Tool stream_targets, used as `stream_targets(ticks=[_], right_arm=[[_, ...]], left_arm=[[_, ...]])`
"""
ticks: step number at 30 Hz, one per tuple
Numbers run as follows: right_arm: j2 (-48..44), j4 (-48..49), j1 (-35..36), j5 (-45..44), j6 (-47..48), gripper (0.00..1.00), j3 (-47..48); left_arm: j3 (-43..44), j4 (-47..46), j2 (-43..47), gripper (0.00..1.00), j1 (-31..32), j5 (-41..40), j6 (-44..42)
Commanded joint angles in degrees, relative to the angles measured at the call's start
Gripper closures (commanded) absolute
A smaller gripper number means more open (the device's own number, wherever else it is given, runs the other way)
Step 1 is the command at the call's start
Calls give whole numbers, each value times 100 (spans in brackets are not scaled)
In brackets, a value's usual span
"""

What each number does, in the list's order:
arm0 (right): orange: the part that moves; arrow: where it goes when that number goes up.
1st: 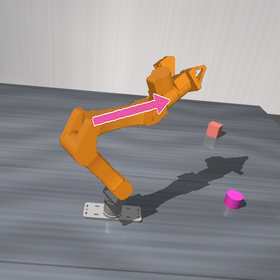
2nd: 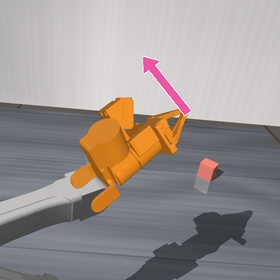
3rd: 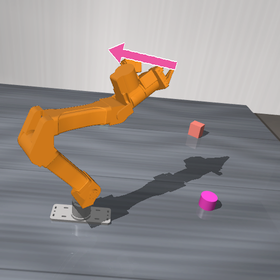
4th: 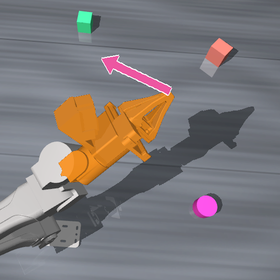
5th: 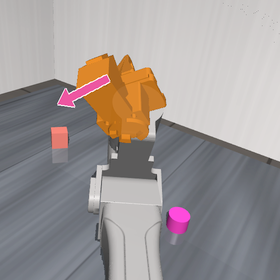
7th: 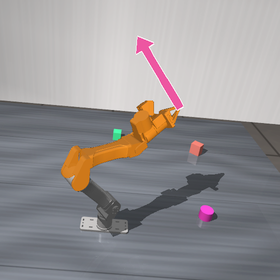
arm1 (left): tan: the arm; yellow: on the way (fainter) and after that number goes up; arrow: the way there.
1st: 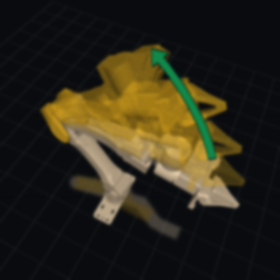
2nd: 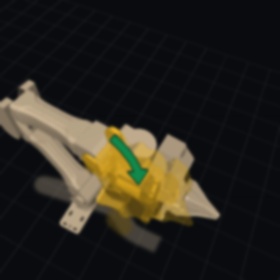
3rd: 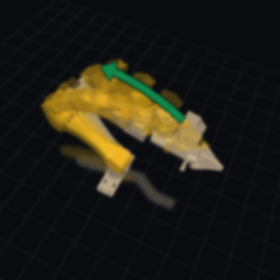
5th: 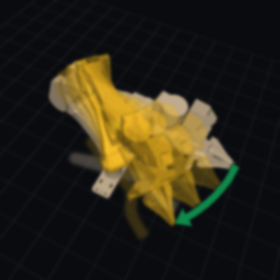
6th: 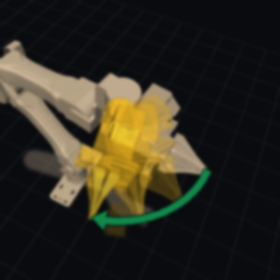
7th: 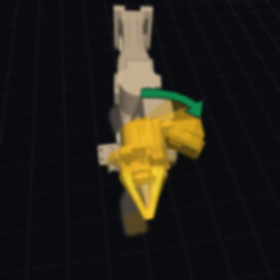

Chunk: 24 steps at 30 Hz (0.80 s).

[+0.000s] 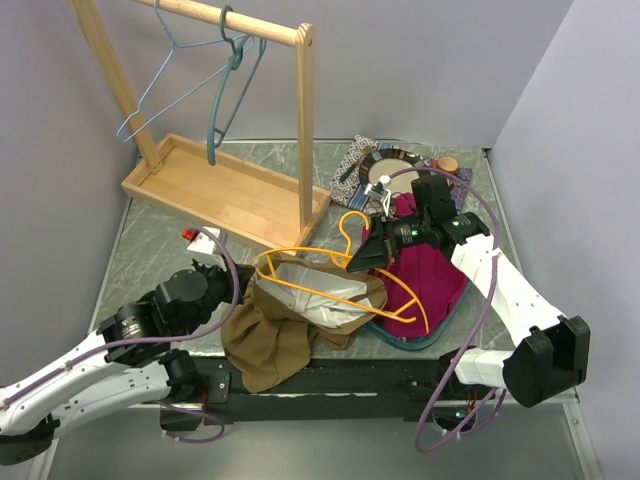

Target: Place the skirt on the hanger

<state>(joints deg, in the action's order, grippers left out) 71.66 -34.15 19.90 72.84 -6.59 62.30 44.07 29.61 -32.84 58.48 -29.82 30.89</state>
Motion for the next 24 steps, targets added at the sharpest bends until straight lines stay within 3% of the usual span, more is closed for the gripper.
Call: stream_targets(ticks=[1, 24], right_arm=[[-178, -65, 58, 451, -149, 100, -16], [-205, 49, 137, 583, -299, 100, -105]], left_arm=[[233, -86, 6, 99, -21, -366, -215], [216, -447, -109, 99, -21, -164, -382]])
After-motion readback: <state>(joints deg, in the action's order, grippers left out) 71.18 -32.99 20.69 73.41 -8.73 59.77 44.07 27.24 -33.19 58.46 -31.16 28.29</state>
